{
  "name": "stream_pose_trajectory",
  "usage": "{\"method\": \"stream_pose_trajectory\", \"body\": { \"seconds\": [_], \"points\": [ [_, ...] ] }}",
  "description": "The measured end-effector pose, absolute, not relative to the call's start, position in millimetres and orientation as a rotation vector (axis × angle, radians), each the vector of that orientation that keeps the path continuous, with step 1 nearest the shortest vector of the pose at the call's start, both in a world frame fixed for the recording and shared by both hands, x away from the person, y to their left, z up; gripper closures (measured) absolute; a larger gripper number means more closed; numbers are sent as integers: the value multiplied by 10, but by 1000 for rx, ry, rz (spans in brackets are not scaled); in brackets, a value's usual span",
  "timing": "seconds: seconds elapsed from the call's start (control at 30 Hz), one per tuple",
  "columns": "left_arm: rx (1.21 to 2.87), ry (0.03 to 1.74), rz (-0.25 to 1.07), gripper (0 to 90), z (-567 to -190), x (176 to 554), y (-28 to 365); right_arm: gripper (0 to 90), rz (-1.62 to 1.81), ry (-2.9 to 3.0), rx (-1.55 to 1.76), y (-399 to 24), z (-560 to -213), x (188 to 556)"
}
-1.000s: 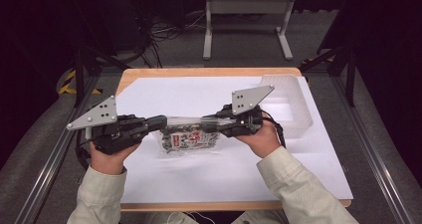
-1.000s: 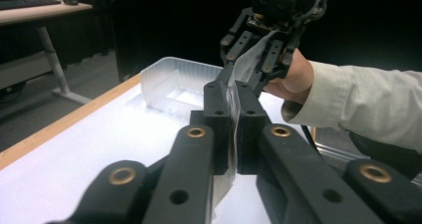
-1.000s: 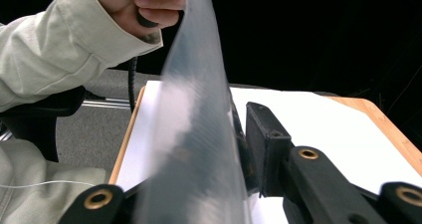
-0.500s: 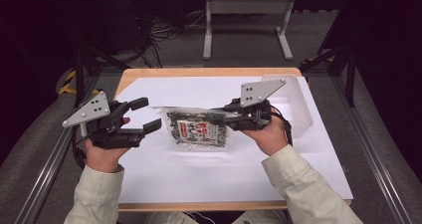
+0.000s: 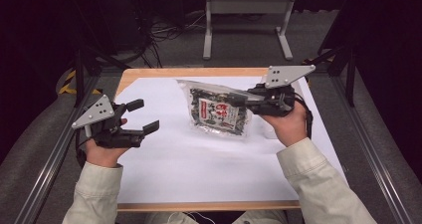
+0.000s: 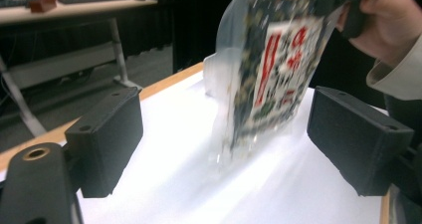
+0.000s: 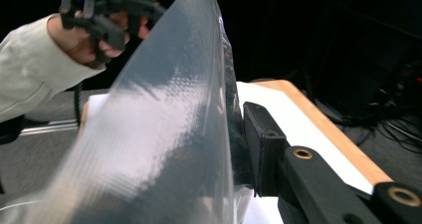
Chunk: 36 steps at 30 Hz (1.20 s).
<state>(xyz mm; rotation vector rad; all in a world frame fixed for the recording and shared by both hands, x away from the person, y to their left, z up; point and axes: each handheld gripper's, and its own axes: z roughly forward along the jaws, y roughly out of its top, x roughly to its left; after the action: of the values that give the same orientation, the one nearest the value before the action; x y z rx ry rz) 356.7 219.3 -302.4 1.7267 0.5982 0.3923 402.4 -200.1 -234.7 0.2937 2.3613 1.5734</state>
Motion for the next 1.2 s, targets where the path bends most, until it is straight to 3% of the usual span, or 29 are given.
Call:
{"method": "stream_pose_trajectory", "body": {
  "seconds": [0.57, 1.2],
  "points": [
    [1709, 634, 447, 118, -3346, 3725, 2402, 761, 1524, 2200, 528, -2625, -2136, 4251],
    [1746, 670, 426, 118, -3593, 3837, 2492, 761, 1415, 2080, 683, -2973, -2003, 4505]
  ]
}}
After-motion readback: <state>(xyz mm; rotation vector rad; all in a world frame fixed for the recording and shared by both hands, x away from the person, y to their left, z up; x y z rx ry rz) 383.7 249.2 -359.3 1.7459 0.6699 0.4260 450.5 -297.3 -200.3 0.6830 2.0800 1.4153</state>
